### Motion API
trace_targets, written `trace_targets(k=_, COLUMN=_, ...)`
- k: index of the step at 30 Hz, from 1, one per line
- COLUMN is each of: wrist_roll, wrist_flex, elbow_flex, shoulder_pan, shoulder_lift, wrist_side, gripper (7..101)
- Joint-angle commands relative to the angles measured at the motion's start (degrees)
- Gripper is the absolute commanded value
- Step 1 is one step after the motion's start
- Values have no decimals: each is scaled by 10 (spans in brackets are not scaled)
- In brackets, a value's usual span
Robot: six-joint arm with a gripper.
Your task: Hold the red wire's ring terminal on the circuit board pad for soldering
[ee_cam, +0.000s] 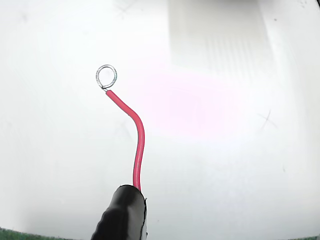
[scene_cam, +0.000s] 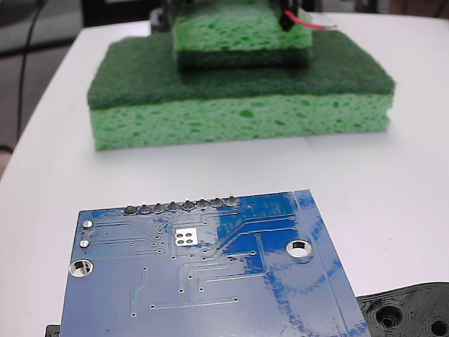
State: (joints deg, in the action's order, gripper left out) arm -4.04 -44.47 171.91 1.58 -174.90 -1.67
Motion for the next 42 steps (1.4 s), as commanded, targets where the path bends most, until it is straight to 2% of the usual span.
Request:
trace_targets(k=1, wrist_roll=0, wrist_flex=2, elbow_flex=-4, shoulder_pan=0, shoulder_lift=-1, wrist_side=-4, gripper=1003)
trace_targets(k=42, wrist_roll=-6, wrist_flex=2, elbow_flex=-4, shoulder_pan=0, shoulder_lift=-1, wrist_side=-14, gripper=1003)
